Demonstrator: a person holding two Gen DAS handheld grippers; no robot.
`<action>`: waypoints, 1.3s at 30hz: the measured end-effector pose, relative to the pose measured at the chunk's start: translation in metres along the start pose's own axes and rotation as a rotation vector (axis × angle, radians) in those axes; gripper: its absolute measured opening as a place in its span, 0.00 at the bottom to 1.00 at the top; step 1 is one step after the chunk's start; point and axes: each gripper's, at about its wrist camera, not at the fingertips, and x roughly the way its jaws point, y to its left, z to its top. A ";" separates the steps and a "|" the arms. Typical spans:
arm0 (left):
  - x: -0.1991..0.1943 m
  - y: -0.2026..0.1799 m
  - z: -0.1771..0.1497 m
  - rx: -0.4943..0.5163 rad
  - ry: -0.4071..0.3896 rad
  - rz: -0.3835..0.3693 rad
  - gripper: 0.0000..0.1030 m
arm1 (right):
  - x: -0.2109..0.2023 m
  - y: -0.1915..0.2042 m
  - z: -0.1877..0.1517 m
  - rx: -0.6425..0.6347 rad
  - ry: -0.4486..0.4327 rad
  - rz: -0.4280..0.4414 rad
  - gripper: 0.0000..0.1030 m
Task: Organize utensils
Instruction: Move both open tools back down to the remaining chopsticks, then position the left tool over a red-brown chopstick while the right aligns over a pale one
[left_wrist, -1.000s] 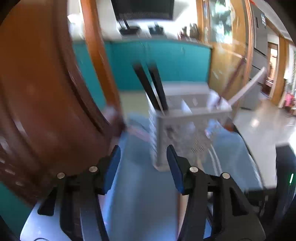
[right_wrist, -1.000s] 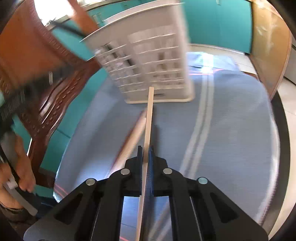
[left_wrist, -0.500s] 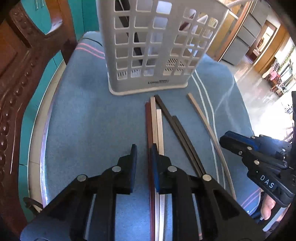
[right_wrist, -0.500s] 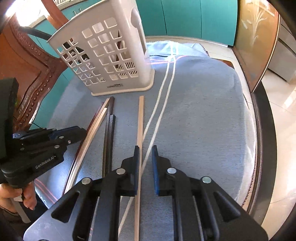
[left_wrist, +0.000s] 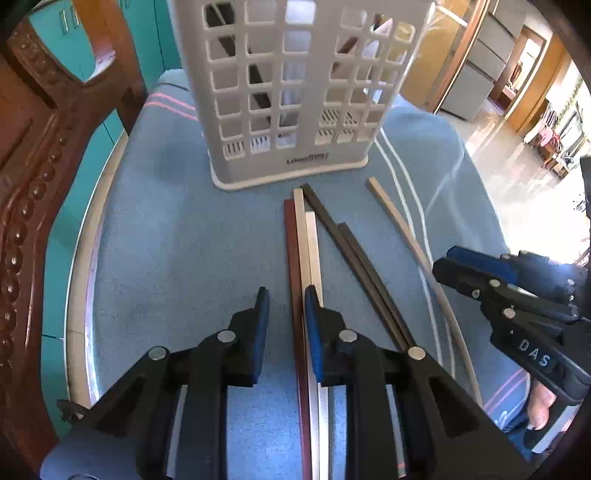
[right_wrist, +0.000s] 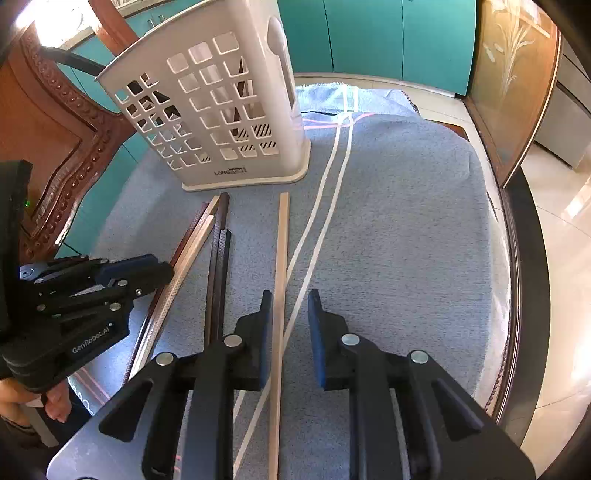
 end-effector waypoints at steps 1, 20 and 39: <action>0.000 0.000 0.000 -0.001 0.001 0.002 0.21 | 0.000 -0.001 0.000 0.003 0.002 -0.004 0.19; 0.015 -0.008 0.004 0.028 0.032 0.067 0.17 | 0.007 0.003 -0.003 -0.014 0.005 -0.039 0.32; 0.005 -0.031 0.004 0.074 0.003 -0.002 0.28 | 0.007 0.003 -0.002 -0.026 -0.003 -0.050 0.37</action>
